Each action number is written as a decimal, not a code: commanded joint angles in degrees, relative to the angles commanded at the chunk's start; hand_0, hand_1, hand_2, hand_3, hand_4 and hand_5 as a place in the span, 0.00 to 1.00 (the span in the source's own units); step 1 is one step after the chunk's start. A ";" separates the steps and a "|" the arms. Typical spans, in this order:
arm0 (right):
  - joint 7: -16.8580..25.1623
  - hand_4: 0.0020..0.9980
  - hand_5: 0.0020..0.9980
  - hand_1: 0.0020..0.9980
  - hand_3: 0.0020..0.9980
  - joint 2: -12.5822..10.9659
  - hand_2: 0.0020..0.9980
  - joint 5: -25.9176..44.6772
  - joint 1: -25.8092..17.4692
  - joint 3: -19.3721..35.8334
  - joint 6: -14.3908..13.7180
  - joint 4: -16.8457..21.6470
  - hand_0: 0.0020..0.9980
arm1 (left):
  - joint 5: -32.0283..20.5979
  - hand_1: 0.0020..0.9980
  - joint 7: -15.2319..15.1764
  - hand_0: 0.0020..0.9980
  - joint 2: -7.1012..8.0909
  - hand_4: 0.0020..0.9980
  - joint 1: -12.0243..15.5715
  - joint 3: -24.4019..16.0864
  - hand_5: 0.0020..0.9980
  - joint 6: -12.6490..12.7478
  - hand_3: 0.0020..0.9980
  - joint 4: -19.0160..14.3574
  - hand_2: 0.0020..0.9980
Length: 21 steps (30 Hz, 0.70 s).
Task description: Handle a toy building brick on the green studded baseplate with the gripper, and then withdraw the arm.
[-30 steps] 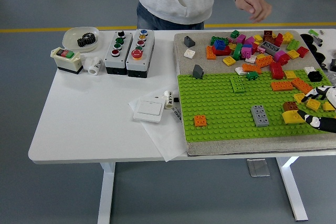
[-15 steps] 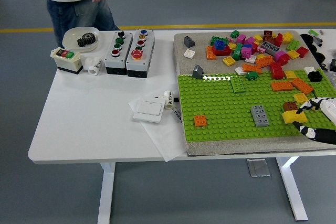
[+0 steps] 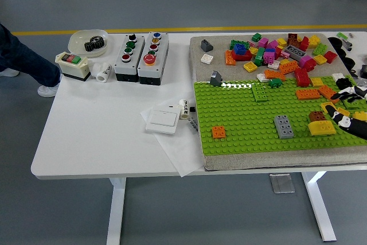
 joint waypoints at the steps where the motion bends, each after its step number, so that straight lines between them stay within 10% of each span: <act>1: -0.64 0.76 0.58 0.59 0.54 1.39 0.60 2.05 0.12 1.34 1.34 0.48 0.54 | 0.02 0.80 0.00 0.78 -0.01 0.72 -0.01 0.03 0.61 -0.01 0.64 0.01 0.79; 7: -3.11 0.82 0.57 0.63 0.56 5.99 0.66 15.02 1.18 5.14 6.01 1.83 0.57 | -0.04 0.80 -0.03 0.78 -0.11 0.71 0.17 -0.06 0.61 0.09 0.64 0.05 0.79; 9: -5.04 0.97 0.70 0.69 0.65 7.66 0.73 20.64 2.14 6.12 9.01 2.83 0.67 | 0.12 0.80 0.09 0.78 -0.19 0.71 0.38 -0.17 0.61 0.10 0.64 0.07 0.79; 21: -6.73 1.00 0.89 0.81 0.82 7.89 0.82 37.63 3.82 6.65 15.43 4.02 0.85 | 0.14 0.80 0.23 0.78 -0.53 0.71 0.82 -0.10 0.61 0.02 0.64 0.07 0.79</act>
